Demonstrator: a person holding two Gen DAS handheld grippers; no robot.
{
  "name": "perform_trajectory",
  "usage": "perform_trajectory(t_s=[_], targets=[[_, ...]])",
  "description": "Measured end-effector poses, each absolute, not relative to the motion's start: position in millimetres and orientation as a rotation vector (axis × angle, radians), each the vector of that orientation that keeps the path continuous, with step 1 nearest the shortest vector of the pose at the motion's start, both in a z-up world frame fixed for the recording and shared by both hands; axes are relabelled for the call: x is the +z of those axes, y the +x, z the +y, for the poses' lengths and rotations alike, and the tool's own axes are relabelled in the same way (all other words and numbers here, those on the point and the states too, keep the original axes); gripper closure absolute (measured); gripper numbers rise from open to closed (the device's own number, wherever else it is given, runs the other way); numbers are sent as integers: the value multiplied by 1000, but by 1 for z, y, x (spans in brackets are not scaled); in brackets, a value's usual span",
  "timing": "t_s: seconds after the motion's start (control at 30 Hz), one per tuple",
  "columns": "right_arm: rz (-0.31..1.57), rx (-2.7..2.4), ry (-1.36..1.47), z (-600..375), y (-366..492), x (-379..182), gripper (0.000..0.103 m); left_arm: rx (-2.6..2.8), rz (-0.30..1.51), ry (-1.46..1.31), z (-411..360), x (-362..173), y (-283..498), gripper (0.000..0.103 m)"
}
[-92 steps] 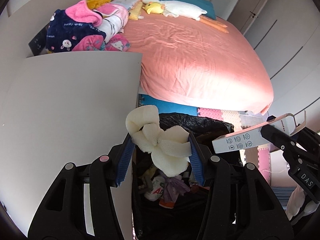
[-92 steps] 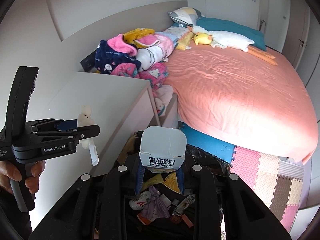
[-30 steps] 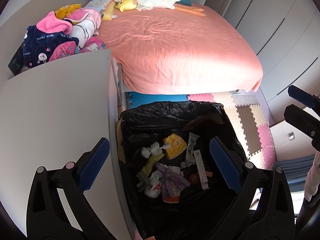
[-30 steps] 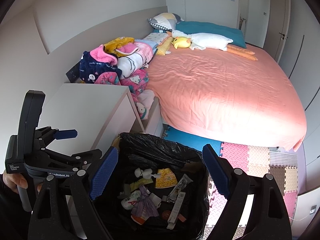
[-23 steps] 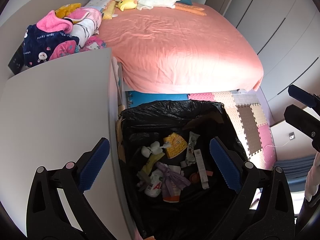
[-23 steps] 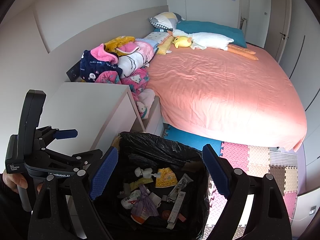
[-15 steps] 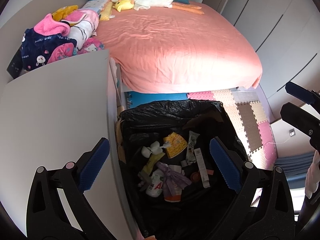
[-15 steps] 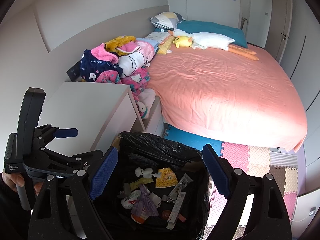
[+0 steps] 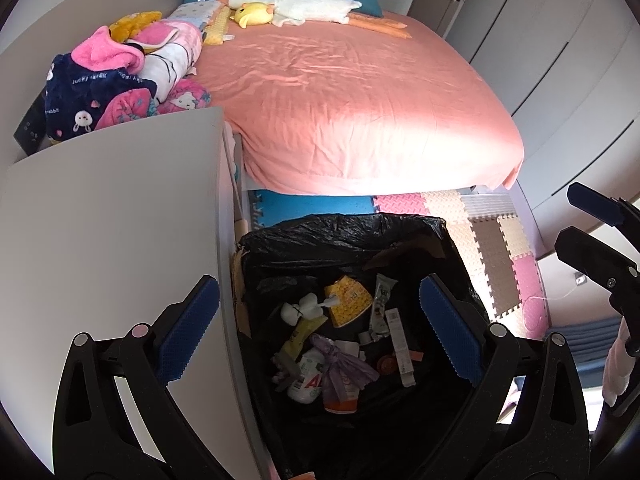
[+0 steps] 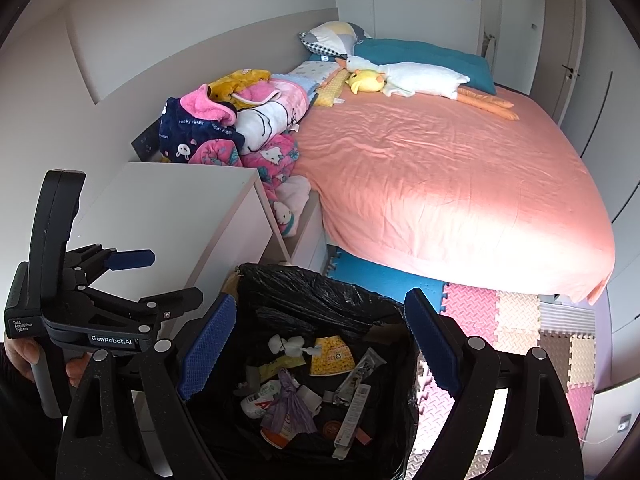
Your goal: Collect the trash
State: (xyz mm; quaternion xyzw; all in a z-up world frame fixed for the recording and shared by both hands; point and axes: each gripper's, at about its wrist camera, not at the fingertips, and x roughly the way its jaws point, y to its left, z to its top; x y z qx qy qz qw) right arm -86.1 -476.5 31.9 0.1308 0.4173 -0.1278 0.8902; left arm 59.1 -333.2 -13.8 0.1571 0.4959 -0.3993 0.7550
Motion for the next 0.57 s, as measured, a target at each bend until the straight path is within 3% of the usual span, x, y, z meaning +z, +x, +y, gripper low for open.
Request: perform_trajectory(t_s=[0.57], targets=[[871, -258, 267, -474, -85, 24, 17, -814, 1080, 346, -331, -16, 68, 6]])
